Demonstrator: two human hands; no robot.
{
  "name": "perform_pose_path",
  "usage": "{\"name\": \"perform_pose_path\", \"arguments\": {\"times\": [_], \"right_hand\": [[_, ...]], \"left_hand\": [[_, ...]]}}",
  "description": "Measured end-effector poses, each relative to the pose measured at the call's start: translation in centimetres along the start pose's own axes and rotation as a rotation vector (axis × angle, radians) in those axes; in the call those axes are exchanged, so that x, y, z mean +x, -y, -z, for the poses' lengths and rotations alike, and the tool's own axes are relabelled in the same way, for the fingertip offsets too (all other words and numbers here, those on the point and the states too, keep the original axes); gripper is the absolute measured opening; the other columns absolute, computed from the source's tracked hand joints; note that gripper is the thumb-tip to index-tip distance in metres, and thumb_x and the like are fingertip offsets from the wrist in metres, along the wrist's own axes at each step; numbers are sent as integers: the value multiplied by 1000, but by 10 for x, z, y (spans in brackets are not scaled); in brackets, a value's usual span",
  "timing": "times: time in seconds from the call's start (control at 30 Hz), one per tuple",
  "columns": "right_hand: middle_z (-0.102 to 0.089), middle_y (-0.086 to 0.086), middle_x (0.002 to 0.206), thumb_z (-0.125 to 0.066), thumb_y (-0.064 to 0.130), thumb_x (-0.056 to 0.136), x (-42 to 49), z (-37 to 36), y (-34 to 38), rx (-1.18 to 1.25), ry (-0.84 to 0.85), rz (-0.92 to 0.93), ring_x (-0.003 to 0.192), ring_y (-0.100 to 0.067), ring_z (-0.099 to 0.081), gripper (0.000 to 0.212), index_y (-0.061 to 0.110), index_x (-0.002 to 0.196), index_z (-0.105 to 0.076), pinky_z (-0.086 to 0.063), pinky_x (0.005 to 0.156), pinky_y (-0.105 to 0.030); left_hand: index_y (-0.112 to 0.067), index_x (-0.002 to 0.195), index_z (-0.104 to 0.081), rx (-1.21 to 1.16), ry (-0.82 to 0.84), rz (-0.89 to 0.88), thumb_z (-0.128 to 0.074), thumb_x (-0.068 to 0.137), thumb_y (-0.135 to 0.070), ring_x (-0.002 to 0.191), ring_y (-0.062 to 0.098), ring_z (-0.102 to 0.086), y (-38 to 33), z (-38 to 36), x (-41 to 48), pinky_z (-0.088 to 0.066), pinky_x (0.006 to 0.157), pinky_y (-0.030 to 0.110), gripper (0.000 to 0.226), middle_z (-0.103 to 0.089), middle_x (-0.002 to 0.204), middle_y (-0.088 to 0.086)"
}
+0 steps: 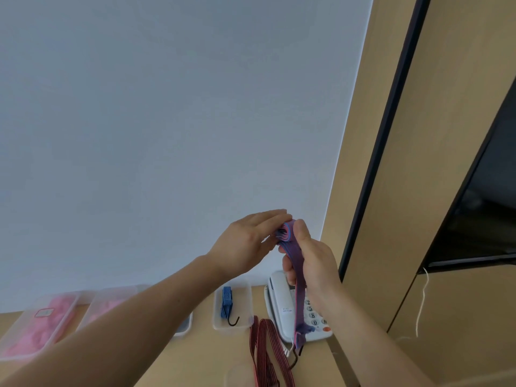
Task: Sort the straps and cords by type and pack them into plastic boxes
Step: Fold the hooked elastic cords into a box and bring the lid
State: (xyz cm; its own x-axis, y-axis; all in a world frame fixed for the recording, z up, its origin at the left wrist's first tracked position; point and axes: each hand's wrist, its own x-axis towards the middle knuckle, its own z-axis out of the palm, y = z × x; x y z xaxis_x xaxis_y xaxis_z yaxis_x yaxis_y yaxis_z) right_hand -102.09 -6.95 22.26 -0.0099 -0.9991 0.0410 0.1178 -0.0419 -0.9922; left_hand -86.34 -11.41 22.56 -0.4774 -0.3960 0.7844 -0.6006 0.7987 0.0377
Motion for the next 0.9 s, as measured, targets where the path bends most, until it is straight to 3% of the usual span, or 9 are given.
{"name": "perform_pose_path", "arguments": {"times": [0.1,0.2,0.27,0.33,0.4,0.47,0.57,0.7,0.9], "right_hand": [[-57,-8,55,-56,65,85,1,0,-1,6,0,-15,40,-18,-47,62,5,78,-67,-39,42,-23],[-58,-7,55,-57,59,87,0,1,-3,18,3,-6,40,-18,-47,57,3,79,-67,-40,42,-24],[-61,-7,59,-60,61,79,-1,0,-3,24,18,29,41,-17,-48,58,4,81,-67,-40,42,-22],[-64,-6,62,-62,58,76,-2,0,-3,36,32,75,43,-16,-49,53,5,83,-66,-41,43,-22],[-65,-6,64,-63,52,81,0,0,-3,57,32,112,45,-15,-50,43,8,82,-65,-42,44,-24],[-65,-5,64,-62,49,82,0,-1,-3,47,25,138,45,-14,-50,41,8,80,-64,-43,45,-24],[-65,-4,62,-60,47,86,0,-2,-4,1,-5,151,44,-14,-50,42,6,80,-63,-43,45,-25],[-64,-5,56,-57,40,96,0,-3,-6,-58,-43,124,39,-15,-49,41,4,77,-64,-40,40,-23],[-62,-6,54,-56,40,97,-2,-1,-6,-58,-56,59,38,-16,-47,43,3,79,-66,-38,39,-22]], "left_hand": [[-1,120,-68,71,-38,-96,-79,76,4,104,28,-70,3,1,2,-59,83,36,46,-68,121,13],[-7,128,-64,116,2,-126,-77,79,0,111,27,-66,8,1,-2,-57,85,33,52,-64,130,11],[-19,145,-47,-32,79,105,-69,86,-7,123,20,-58,7,2,-3,-52,91,28,64,-51,146,2],[-26,153,-27,-359,207,508,-65,89,-13,120,16,-59,3,4,2,-52,92,28,75,-45,150,-3],[-20,150,-35,-802,277,876,-67,86,-23,103,21,-69,0,10,11,-54,85,35,71,-57,139,3],[-9,131,-58,-1140,323,999,-61,83,-38,90,28,-69,-2,17,17,-53,83,41,57,-68,114,12],[-2,113,-65,-1251,349,952,-56,92,-36,81,32,-64,-8,22,21,-50,89,48,41,-66,99,17],[-6,124,-55,-1207,109,991,-70,89,-13,83,27,-69,-10,20,23,-54,78,40,38,-74,102,13],[-14,120,-58,-763,61,763,-72,85,-10,86,8,-72,-13,14,24,-57,75,25,38,-75,104,-8]]}}
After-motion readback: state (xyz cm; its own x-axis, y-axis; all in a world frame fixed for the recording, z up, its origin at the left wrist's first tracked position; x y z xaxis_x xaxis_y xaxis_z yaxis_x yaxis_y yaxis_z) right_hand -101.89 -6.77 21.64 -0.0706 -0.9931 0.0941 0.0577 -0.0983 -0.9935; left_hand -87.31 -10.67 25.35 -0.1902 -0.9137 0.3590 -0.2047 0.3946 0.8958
